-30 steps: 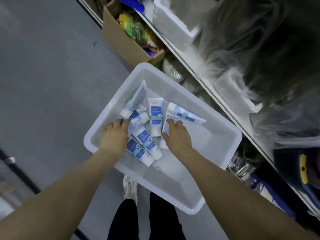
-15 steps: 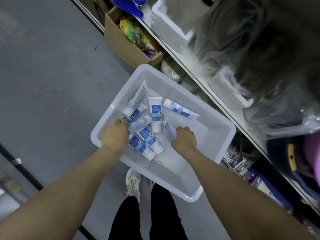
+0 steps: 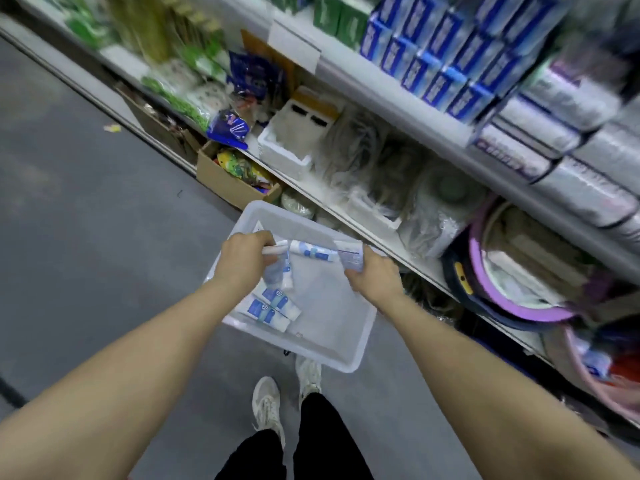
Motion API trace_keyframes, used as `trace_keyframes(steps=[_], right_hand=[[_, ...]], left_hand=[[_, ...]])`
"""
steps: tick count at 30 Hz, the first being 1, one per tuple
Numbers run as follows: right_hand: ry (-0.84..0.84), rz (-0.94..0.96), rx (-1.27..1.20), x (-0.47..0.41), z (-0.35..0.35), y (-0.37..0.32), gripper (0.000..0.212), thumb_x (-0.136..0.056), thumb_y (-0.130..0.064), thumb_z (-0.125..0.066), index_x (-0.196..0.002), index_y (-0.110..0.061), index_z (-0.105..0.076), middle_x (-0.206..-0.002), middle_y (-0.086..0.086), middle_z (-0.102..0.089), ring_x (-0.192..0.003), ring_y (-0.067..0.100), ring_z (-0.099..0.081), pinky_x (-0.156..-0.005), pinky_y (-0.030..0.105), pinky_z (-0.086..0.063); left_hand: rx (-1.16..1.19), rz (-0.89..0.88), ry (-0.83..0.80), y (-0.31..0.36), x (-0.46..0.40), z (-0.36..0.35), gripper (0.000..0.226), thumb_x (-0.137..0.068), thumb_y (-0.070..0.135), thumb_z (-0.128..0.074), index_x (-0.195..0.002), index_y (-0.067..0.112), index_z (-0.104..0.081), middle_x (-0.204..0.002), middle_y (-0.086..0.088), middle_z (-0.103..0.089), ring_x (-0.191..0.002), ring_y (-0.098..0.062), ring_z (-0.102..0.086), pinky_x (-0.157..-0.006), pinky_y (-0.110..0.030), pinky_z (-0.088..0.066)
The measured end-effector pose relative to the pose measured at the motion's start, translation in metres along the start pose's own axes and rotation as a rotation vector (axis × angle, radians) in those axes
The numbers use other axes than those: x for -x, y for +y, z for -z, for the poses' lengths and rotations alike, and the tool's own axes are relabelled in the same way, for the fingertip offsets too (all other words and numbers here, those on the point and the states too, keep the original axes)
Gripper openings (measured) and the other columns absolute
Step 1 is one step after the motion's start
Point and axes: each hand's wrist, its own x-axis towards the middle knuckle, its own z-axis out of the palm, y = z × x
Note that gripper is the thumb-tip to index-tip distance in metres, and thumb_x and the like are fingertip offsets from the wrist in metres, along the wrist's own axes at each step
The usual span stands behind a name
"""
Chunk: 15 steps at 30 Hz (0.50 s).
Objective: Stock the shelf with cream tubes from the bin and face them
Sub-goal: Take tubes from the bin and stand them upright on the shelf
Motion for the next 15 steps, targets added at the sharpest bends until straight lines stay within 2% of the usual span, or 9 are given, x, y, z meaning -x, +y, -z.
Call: trace_keyframes(steps=[4,11,15], right_hand=[[0.189,0.004,-0.048,0.036,0.062,0.002,0.036,-0.088,-0.034,-0.057,-0.116,-0.012,-0.051,-0.1,0.02,-0.066,-0.092,0.041,-0.06,-0.066,0.037,-0.041],[0.542,-0.006,-0.095,0.107,0.17,0.016,0.044,-0.094,-0.04,-0.05,-0.121,-0.006,-0.046,-0.102,0.021,-0.066,-0.093,0.041,-0.061,-0.072,0.041,-0.047],[0.668,-0.017,-0.091,0.15,0.228,0.036,0.041,-0.094,-0.04,-0.052,-0.117,-0.007,-0.042,-0.089,0.014,-0.067,-0.081,0.037,-0.063,-0.06,0.038,-0.044]], left_hand=[[0.033,-0.123,0.03,0.053,0.01,0.043,0.01,-0.081,0.022,-0.071,-0.091,0.02,-0.069,-0.083,-0.005,-0.066,-0.086,-0.027,-0.059,-0.063,-0.029,-0.028],[0.15,-0.331,0.04,0.151,0.029,0.093,0.007,-0.082,0.031,-0.068,-0.087,0.027,-0.066,-0.089,-0.002,-0.068,-0.087,-0.026,-0.061,-0.069,-0.033,-0.044],[0.236,-0.444,0.049,0.21,0.037,0.111,0.012,-0.08,0.037,-0.071,-0.085,0.029,-0.064,-0.087,0.003,-0.068,-0.086,-0.02,-0.061,-0.071,-0.031,-0.046]])
